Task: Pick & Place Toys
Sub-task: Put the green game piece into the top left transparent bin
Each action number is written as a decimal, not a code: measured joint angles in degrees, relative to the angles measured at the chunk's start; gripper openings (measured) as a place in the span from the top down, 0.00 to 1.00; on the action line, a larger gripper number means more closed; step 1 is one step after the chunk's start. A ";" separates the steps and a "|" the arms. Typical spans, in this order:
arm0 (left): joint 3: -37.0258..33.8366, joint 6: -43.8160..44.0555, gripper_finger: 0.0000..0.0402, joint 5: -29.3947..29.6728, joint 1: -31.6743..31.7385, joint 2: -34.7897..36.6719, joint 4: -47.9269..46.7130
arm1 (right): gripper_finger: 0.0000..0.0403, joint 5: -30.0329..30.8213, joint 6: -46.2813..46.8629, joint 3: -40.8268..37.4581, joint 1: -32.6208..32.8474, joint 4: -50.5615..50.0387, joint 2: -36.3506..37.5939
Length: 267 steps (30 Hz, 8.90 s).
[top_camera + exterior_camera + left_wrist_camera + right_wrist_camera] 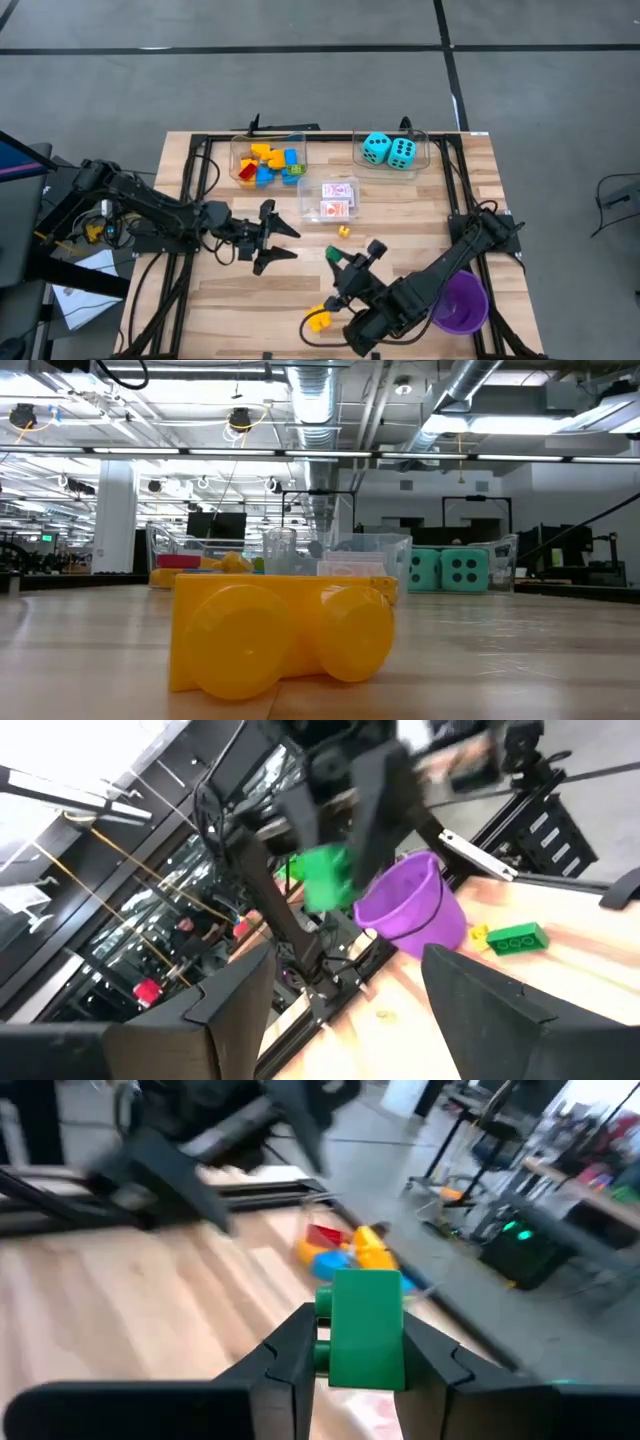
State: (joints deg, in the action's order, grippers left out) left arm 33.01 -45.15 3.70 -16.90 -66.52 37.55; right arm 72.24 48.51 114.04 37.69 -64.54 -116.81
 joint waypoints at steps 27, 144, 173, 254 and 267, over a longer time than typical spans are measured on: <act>0.02 0.03 0.38 10.99 -2.65 0.02 -2.02 | 0.77 8.61 7.92 -29.10 -15.20 -18.35 17.67; 4.50 -33.62 0.60 35.58 -10.04 -23.85 37.06 | 0.76 -75.17 -33.27 -63.17 -27.32 117.23 22.81; 4.08 -39.81 0.64 58.54 -9.97 -19.93 41.89 | 0.32 -75.30 -31.19 -63.21 -29.19 111.55 23.14; 2.45 40.09 0.64 -7.76 57.15 -20.24 -13.48 | 0.31 -74.98 -25.96 -63.21 -24.59 102.69 23.18; 2.45 39.87 0.51 -7.80 57.02 -20.22 -12.82 | 0.31 -74.98 -25.99 -63.21 -24.59 102.65 23.18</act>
State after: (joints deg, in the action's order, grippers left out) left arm 35.46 -5.28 -4.10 40.12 -86.74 24.73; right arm -2.74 22.52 50.83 13.10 38.11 -93.62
